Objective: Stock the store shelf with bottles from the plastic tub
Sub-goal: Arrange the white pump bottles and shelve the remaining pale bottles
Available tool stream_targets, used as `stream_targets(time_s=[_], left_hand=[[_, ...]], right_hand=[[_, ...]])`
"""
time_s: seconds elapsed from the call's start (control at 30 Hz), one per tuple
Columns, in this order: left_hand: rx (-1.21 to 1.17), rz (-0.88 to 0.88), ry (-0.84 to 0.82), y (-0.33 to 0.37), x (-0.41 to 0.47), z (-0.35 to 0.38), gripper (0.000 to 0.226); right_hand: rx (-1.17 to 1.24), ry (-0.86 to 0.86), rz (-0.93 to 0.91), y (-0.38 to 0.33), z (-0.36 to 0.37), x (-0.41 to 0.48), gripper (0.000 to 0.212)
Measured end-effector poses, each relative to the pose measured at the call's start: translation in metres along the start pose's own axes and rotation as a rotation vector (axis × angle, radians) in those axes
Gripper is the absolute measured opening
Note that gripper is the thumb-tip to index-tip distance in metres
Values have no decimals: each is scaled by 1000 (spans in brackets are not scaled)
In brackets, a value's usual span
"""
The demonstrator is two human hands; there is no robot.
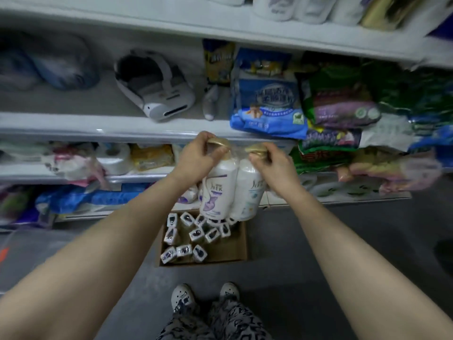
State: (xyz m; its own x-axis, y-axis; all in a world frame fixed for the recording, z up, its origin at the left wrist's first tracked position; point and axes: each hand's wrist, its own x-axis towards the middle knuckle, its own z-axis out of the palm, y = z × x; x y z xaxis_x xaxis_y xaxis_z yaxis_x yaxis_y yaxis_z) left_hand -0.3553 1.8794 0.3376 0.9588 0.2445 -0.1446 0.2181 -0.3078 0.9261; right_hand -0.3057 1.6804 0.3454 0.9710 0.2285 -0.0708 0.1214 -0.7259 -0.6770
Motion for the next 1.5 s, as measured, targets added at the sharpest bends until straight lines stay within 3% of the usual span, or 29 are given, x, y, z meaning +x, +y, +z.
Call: stream_targets(time_s=[0.27,0.47,0.8,1.07,1.2,1.5], left_hand=[[36,149,70,85,14,-32,20],[-13,252,74,150,11,-57,33],[-55,393,102,236,19,-80,24],[-97,506,159,299,41,-74,11],[-92,538,226,326,57,-68,17],[-33,549,312,349,95,-53,24]], right_hand=[[-3,124,-50,-58,-64,6,40],[14,245,-132,-99,-111,9,35],[64,357,-251,-154,-183,17,32],[85,371,-368,-175,-239,54,30],[67,398,-439,-181,-266,75,19],[125,381,-506,-172,-286,120,25]])
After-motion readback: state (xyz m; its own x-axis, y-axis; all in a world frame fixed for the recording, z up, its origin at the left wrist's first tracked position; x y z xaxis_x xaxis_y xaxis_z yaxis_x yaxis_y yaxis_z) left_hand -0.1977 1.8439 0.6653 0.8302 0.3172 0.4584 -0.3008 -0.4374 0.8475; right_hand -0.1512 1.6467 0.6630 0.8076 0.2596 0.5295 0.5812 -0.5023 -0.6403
